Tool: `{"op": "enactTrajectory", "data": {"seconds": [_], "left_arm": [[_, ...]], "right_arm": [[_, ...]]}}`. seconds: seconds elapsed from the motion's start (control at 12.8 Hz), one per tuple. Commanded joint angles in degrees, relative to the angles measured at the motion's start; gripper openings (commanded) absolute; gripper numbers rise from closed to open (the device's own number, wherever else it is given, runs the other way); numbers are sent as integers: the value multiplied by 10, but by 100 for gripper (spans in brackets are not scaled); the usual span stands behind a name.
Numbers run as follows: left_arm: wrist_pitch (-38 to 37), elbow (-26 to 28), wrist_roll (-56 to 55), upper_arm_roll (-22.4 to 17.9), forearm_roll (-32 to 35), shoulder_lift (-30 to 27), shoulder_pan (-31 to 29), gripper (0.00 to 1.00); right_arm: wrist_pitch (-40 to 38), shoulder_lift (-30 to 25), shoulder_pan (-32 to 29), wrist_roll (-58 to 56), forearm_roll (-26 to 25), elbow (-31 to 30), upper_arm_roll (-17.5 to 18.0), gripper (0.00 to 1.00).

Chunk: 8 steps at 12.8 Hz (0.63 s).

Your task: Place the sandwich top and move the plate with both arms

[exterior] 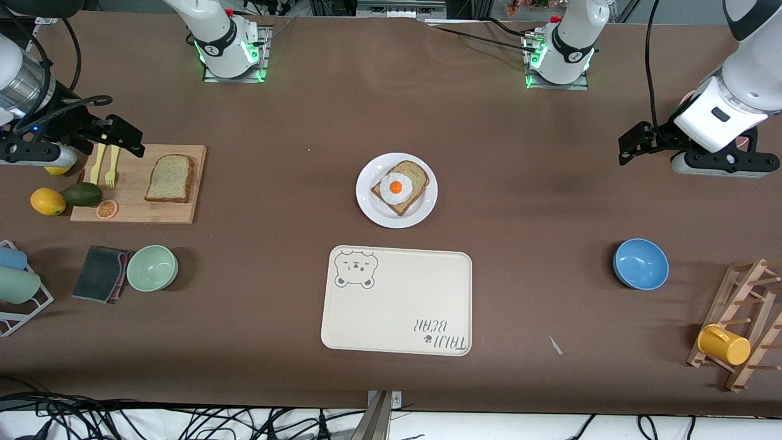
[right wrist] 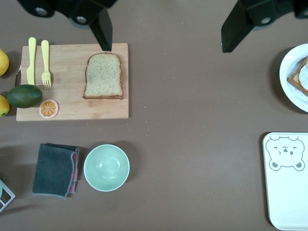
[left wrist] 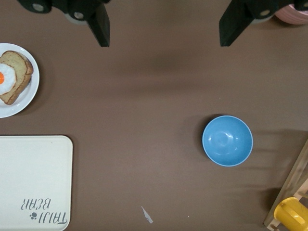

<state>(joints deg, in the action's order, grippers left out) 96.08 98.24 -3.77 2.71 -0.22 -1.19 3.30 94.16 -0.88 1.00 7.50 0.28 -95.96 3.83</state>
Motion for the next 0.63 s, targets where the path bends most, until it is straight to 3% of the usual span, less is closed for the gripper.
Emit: {"op": "enactTrajectory", "data": {"seconds": [0.0,0.23,0.55], "left_arm": [[-35,-12,1,0,9,-5,-8,100],[-40,-16,0,20,-15,-6,-37,100],[-66,-35,0,19,-14,-4,-32,100]], "right_arm": [[-13,-1,1,-3,-4,11,0,100],[-13,0,1,-4,-4,11,0,100],[-13,2,1,9,-4,10,0,100]]}}
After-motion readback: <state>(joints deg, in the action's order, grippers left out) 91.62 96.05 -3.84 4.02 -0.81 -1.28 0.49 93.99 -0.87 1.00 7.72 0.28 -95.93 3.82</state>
